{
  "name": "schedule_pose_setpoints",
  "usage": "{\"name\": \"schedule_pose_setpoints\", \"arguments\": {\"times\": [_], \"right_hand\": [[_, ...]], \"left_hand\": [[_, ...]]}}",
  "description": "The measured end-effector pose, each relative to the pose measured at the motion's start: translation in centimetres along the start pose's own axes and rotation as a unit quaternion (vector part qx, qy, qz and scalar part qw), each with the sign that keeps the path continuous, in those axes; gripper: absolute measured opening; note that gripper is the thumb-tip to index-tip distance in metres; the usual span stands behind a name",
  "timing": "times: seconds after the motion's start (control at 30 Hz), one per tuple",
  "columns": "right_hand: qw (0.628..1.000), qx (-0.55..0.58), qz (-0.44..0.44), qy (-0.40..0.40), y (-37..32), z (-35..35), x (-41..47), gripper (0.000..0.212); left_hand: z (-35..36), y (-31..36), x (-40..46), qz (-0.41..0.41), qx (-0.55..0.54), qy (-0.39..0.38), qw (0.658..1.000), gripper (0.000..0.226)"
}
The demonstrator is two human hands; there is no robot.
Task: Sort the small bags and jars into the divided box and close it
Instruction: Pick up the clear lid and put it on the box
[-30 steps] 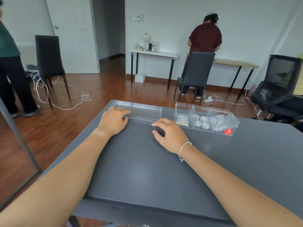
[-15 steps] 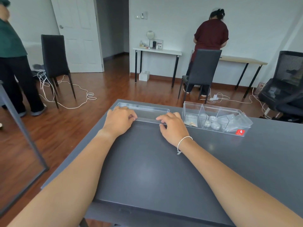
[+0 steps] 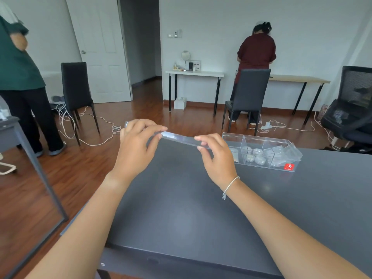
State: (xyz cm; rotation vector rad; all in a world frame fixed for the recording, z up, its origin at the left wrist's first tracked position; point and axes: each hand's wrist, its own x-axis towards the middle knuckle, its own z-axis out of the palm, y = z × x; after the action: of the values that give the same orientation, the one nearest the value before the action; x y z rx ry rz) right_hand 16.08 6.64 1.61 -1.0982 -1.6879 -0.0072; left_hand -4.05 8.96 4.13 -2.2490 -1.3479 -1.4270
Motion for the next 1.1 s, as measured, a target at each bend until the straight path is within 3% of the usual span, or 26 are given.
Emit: {"name": "schedule_pose_setpoints", "arguments": {"times": [0.23, 0.4, 0.5, 0.73, 1.1], "right_hand": [[0.99, 0.073, 0.043, 0.112, 0.2, -4.5, 1.1, 0.025], [0.988, 0.103, 0.065, 0.099, 0.9, -7.8, 1.3, 0.029], [0.988, 0.098, 0.075, 0.094, 1.6, -9.8, 1.4, 0.028], [0.97, 0.151, 0.144, 0.127, 4.4, -14.5, 1.9, 0.034], [0.943, 0.187, 0.224, 0.159, 9.6, -18.3, 0.5, 0.039]], "left_hand": [[-1.1, 1.3, 0.9, -0.026, -0.045, 0.094, 0.994, 0.03], [0.1, 2.7, 1.6, -0.099, -0.183, 0.058, 0.976, 0.038], [1.4, 3.9, 2.0, -0.128, -0.252, 0.022, 0.959, 0.028], [5.5, 7.5, 3.4, -0.205, -0.396, -0.004, 0.895, 0.023], [11.6, 10.5, 6.2, -0.279, -0.403, -0.04, 0.871, 0.013]]}}
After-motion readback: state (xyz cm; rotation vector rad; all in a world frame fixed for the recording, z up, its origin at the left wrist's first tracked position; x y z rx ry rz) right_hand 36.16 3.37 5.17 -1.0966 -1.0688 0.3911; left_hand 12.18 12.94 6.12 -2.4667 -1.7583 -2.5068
